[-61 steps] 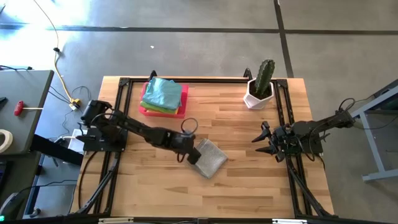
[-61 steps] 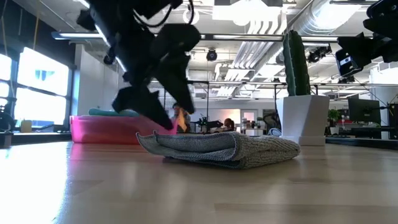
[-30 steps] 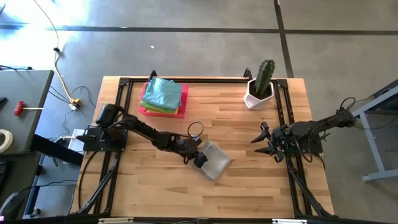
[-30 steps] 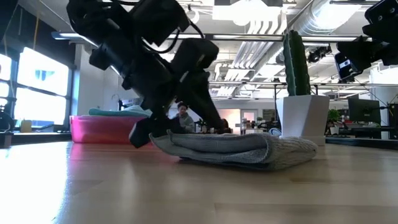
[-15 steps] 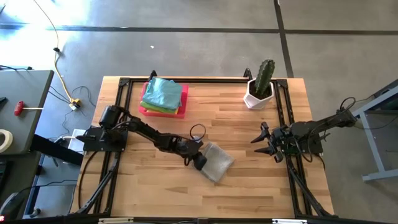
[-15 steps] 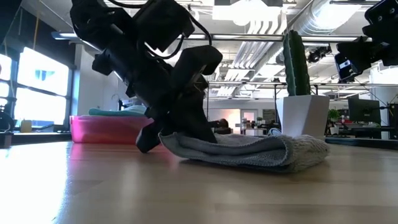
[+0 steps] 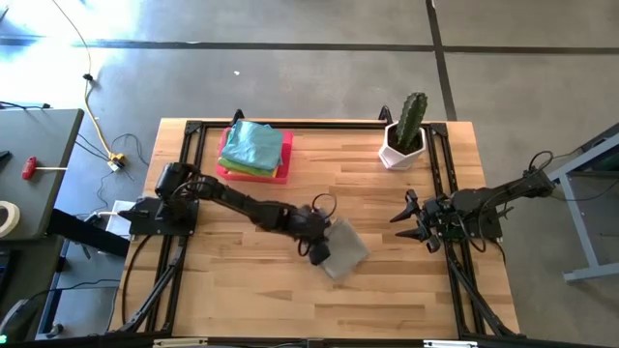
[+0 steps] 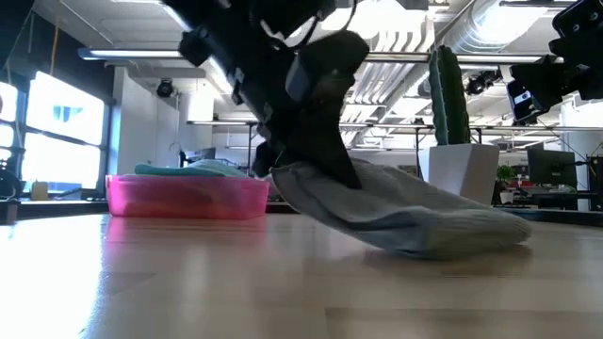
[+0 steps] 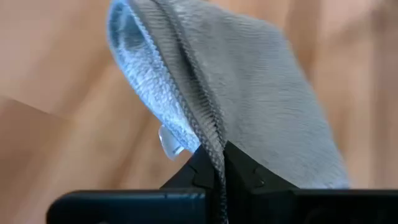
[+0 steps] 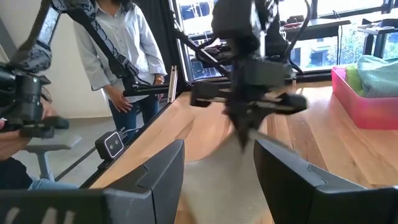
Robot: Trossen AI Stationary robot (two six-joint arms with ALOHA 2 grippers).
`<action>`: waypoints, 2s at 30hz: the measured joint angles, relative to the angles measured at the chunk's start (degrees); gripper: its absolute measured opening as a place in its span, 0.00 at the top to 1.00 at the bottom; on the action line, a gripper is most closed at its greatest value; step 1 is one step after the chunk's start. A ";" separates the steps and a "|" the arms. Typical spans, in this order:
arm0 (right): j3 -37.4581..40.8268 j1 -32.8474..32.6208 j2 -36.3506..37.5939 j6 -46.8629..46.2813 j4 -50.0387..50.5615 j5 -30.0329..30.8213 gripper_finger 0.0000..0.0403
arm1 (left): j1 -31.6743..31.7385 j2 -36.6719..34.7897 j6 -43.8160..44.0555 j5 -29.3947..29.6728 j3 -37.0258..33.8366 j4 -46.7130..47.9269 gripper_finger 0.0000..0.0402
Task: Fold microfiber towels
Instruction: Put the gray towel into the bin
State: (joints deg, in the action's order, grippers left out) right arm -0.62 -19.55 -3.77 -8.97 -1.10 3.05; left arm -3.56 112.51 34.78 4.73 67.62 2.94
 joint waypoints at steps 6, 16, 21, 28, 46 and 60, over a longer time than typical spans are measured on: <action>0.00 0.00 0.00 0.00 0.00 0.00 0.54 | 4.81 -0.04 -10.18 6.02 9.15 19.81 1.00; 0.00 0.01 0.04 0.00 0.00 0.00 0.54 | 15.93 -6.11 -20.02 11.55 13.20 35.84 1.00; 0.00 0.02 0.00 0.00 0.00 -0.01 0.54 | 23.02 -11.06 -20.32 17.31 13.22 41.33 1.00; 0.00 0.00 0.00 0.00 0.00 -0.02 0.54 | 32.76 -18.19 -17.43 20.12 13.22 46.30 1.00; 0.00 0.00 0.00 0.00 0.00 -0.02 0.54 | 39.73 -23.45 -3.32 23.09 0.49 60.30 0.98; 0.00 0.02 0.00 0.00 0.00 -0.02 0.54 | 39.93 -24.43 -1.18 23.85 -1.84 59.47 0.70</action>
State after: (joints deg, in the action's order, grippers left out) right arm -0.62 -19.53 -3.77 -8.97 -1.10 3.03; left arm 36.36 88.07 33.60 28.58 65.78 62.42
